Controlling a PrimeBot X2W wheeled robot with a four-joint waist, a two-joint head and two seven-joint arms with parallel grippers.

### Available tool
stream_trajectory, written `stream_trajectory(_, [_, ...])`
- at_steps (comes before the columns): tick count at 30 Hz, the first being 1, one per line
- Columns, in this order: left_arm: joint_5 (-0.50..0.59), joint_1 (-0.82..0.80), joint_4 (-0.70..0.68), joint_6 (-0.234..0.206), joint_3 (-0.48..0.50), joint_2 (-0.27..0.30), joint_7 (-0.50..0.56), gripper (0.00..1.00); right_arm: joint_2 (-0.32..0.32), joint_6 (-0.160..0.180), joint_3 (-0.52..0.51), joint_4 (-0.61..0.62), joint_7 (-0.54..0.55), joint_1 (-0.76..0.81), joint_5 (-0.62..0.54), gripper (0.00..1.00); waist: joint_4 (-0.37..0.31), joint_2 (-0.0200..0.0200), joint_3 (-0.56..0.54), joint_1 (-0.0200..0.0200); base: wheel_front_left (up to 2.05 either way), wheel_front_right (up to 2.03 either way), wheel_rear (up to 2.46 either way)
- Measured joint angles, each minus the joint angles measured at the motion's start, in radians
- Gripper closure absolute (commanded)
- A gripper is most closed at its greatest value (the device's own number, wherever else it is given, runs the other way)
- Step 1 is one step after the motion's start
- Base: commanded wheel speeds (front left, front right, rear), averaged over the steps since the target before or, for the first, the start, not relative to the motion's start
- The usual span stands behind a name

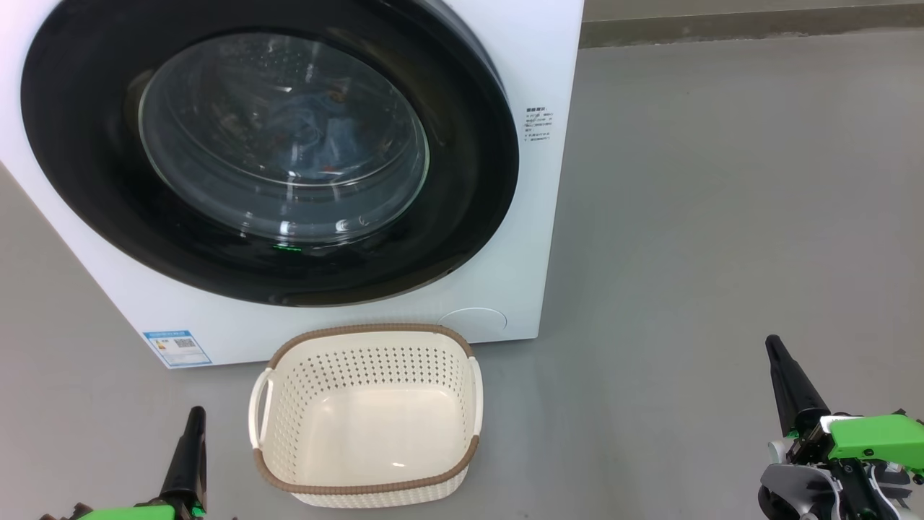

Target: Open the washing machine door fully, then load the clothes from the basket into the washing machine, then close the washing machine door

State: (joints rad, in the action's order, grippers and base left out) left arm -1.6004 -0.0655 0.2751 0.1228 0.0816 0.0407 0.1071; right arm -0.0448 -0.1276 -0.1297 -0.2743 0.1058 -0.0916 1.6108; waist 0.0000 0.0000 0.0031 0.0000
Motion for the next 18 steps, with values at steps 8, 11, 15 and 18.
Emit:
stream_trajectory(8, [0.0,0.0,0.0,0.001,0.0,0.0,0.0,1.0,0.0,0.0,0.0,0.0,0.0,0.0,0.0,1.0,0.0,0.0,0.0,-0.0001,0.0,0.0,0.0])
stream_trajectory(11, [0.0,0.0,0.0,0.001,0.0,0.0,0.0,1.0,0.001,0.0,-0.001,0.0,0.0,0.0,0.0,1.0,0.0,0.0,0.0,0.0,0.0,0.0,0.0])
stream_trajectory(15, [0.0,0.0,0.0,0.001,0.0,0.0,0.0,1.0,0.001,0.0,-0.001,0.0,0.0,0.0,0.0,1.0,0.0,0.0,0.0,0.0,0.0,0.0,0.0])
stream_trajectory(18, [0.0,0.0,0.0,0.001,0.0,0.0,0.0,1.0,0.001,0.0,-0.001,0.0,0.0,0.0,0.0,1.0,0.0,0.0,0.0,0.0,0.0,0.0,0.0])
